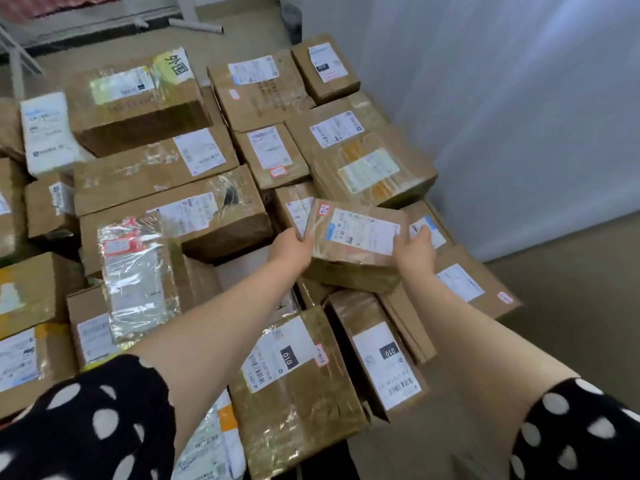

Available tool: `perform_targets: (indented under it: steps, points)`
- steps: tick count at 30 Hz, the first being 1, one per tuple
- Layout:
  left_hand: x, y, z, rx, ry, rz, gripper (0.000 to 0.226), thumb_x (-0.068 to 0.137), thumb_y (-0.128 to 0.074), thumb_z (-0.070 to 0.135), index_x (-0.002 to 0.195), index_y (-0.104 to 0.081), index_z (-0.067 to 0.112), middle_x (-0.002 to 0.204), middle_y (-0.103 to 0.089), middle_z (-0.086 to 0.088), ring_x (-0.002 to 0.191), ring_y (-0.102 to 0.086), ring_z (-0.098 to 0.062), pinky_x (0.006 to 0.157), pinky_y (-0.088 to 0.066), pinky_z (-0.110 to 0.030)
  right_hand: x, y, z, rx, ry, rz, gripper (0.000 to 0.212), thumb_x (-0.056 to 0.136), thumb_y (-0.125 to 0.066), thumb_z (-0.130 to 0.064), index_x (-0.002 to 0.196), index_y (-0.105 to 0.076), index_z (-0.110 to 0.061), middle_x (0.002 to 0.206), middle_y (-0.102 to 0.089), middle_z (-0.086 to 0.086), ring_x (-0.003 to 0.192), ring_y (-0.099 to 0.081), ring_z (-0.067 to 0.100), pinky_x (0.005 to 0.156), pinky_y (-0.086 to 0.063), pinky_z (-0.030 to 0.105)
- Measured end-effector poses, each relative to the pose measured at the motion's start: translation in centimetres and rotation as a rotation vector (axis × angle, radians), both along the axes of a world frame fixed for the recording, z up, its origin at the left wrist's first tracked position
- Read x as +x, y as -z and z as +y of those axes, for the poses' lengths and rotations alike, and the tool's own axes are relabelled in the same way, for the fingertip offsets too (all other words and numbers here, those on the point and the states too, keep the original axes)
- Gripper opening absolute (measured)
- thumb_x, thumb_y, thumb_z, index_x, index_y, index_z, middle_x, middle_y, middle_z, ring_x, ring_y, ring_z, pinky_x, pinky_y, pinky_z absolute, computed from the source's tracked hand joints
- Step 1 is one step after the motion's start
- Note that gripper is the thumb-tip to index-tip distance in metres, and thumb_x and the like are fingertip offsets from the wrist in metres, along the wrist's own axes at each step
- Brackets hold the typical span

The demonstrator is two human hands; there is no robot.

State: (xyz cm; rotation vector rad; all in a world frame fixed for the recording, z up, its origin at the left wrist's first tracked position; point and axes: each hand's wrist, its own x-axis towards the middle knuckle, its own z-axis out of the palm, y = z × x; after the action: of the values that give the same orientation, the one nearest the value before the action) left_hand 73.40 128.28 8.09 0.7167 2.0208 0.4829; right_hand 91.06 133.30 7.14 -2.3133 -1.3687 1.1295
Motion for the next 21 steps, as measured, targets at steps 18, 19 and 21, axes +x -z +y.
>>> perform_targets:
  steps: [18,19,21]
  points:
    - [-7.8,-3.4,-1.6,0.047,0.027,0.307,0.028,0.094,-0.047,0.02,0.11,-0.068,0.009,0.079,-0.062,0.002,0.068,-0.053,-0.013,0.055,-0.034,-0.026,-6.7,-1.1,-3.3,-0.273,-0.073,0.276,0.06,0.085,-0.057,-0.034,0.137,-0.03,-0.025,0.132,-0.046,0.011,0.099,-0.053,0.031,0.088,-0.052,0.051]
    - [-7.8,-3.4,-1.7,0.054,0.032,0.323,0.029,0.095,-0.047,0.021,0.116,-0.065,0.011,0.096,-0.067,-0.001,0.081,-0.058,-0.018,0.064,-0.038,-0.025,-6.8,-1.0,-3.6,-0.275,-0.066,0.273,0.057,0.085,-0.059,-0.033,0.134,-0.032,-0.023,0.13,-0.046,0.011,0.097,-0.053,0.031,0.087,-0.052,0.051]
    - [-7.7,-3.3,-2.1,0.062,0.019,0.336,0.032,0.096,-0.047,0.02,0.125,-0.058,0.012,0.121,-0.062,-0.005,0.104,-0.058,-0.023,0.076,-0.038,-0.026,-6.8,-0.7,-4.0,-0.275,-0.059,0.266,0.051,0.086,-0.06,-0.032,0.127,-0.033,-0.021,0.126,-0.049,0.011,0.099,-0.055,0.03,0.087,-0.053,0.05]
